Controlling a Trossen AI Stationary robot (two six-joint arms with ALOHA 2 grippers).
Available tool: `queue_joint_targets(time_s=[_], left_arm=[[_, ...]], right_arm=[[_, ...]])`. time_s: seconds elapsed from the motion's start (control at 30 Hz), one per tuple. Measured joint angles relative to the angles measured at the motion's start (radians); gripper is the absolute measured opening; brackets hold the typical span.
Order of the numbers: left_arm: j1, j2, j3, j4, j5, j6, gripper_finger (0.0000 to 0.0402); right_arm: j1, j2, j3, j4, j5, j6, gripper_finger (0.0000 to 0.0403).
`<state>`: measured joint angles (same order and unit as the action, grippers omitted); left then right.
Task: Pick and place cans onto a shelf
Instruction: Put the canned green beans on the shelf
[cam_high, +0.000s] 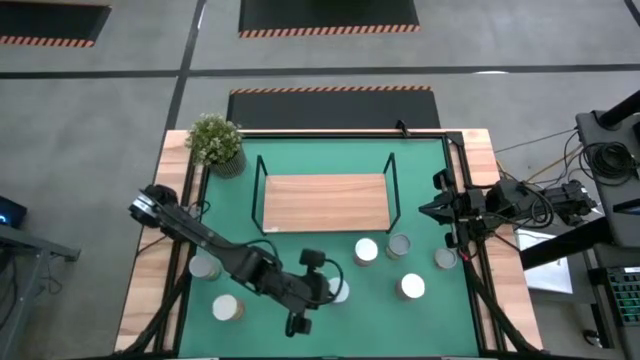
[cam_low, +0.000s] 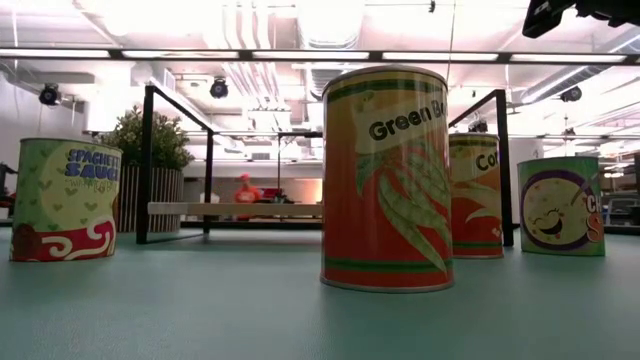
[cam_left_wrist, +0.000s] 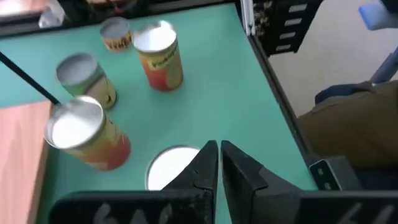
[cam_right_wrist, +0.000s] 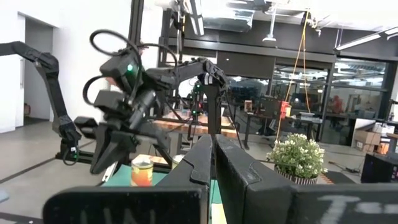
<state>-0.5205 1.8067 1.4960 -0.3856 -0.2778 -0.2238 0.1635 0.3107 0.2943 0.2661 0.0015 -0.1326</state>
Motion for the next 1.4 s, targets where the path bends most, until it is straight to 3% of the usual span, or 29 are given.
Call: queue_joint_targets(time_s=[0.23,0.57,0.77,0.9,1.27,1.4], left_arm=[[0.006,0.052,0.0,-0.001,-0.002,-0.12,0.0072],[0.015,0.109,0.0,-0.032,-0.055,-0.224,0.0277],[0.029,0.157,0.0,-0.029,-0.055,-0.227,0.0358],[0.04,0.167,0.0,-0.021,-0.062,-0.223,0.0376],[0.045,0.169,-0.004,-0.008,-0.062,-0.208,0.0378],[0.043,0.17,-0.013,-0.014,-0.116,-0.194,0.0378]], right_arm=[[0.0,-0.001,0.0,0.001,0.0,-0.008,0.0009],[0.0,0.0,0.0,0.001,0.0,-0.019,0.0009],[0.0,0.0,-0.001,0.001,0.0,-0.028,0.0009],[0.0,0.0,-0.001,0.0,0.0,-0.037,0.0009],[0.0,0.0,-0.001,0.0,0.0,-0.046,0.0009],[0.0,0.0,-0.001,-0.001,0.0,-0.045,0.0009]])
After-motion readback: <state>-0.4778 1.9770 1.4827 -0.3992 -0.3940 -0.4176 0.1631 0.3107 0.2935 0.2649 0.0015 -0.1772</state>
